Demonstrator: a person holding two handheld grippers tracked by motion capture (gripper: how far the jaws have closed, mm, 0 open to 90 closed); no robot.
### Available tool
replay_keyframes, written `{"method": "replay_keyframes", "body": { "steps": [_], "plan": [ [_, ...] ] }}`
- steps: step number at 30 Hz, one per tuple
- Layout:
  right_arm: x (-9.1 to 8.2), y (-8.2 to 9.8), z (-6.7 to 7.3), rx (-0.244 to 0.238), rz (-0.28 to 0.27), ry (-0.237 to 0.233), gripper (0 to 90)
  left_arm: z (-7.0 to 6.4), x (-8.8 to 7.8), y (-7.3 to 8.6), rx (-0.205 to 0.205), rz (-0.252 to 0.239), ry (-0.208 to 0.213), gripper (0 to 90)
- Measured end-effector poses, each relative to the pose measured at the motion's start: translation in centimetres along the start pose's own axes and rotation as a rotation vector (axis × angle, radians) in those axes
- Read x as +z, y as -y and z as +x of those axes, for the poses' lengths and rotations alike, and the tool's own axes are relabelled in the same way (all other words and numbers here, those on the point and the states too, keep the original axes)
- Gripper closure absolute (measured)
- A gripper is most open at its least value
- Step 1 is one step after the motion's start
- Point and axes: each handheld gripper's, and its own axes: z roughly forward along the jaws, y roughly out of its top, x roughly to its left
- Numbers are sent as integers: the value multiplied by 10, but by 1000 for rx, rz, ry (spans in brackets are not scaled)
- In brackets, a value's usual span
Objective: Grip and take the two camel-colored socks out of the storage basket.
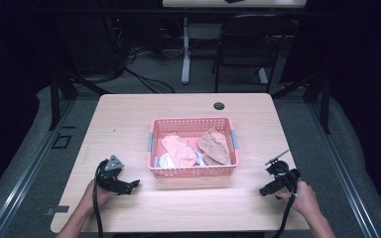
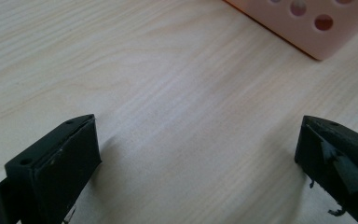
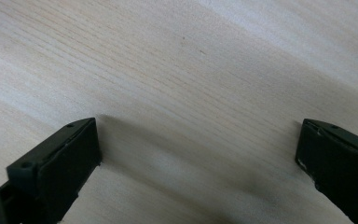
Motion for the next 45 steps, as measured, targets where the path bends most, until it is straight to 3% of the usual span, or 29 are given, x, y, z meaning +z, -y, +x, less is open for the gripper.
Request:
{"method": "replay_keyframes", "body": {
  "steps": [8, 13, 16, 19, 29, 31, 32, 34, 35, 37, 39, 40, 45],
  "plan": [
    [0, 1, 1, 4, -14, -3, 0, 4, 5, -4, -35, -3, -37, 0],
    [1, 5, 2, 6, -59, -12, 0, 8, 5, -5, -73, -2, -72, 0],
    [0, 3, 0, -34, -40, -11, 0, 10, 6, -6, -88, -3, -83, 0],
    [0, 2, 0, -56, -45, -16, 0, 15, 8, -8, -92, -1, -92, 0],
    [-1, -1, 1, -54, -27, -22, 0, 20, 10, -10, -93, 2, -93, 0],
    [-3, -2, 2, -53, -28, -36, 0, 20, 11, -10, -94, 2, -93, 0],
    [-5, -2, 4, -38, -56, -43, 0, 21, 11, -11, -98, 0, -88, 0],
    [-14, -6, 4, -64, -56, -45, 0, 21, 11, -11, -98, -2, -93, 3],
    [-15, -6, 5, -52, -83, -58, 0, 21, 11, -11, -98, -1, -92, 3],
    [-22, -9, 6, -63, -88, -55, 0, 21, 11, -11, -98, -3, -94, 2],
    [-26, -13, 9, -59, -99, -82, 0, 20, 11, -11, -99, -3, -94, 2],
    [-29, -15, 10, -68, -101, -63, 0, 20, 11, -11, -99, -3, -95, 2],
    [-44, -26, 21, -90, -143, -63, 0, 20, 11, -11, -102, -2, -99, 0]
  ]
}}
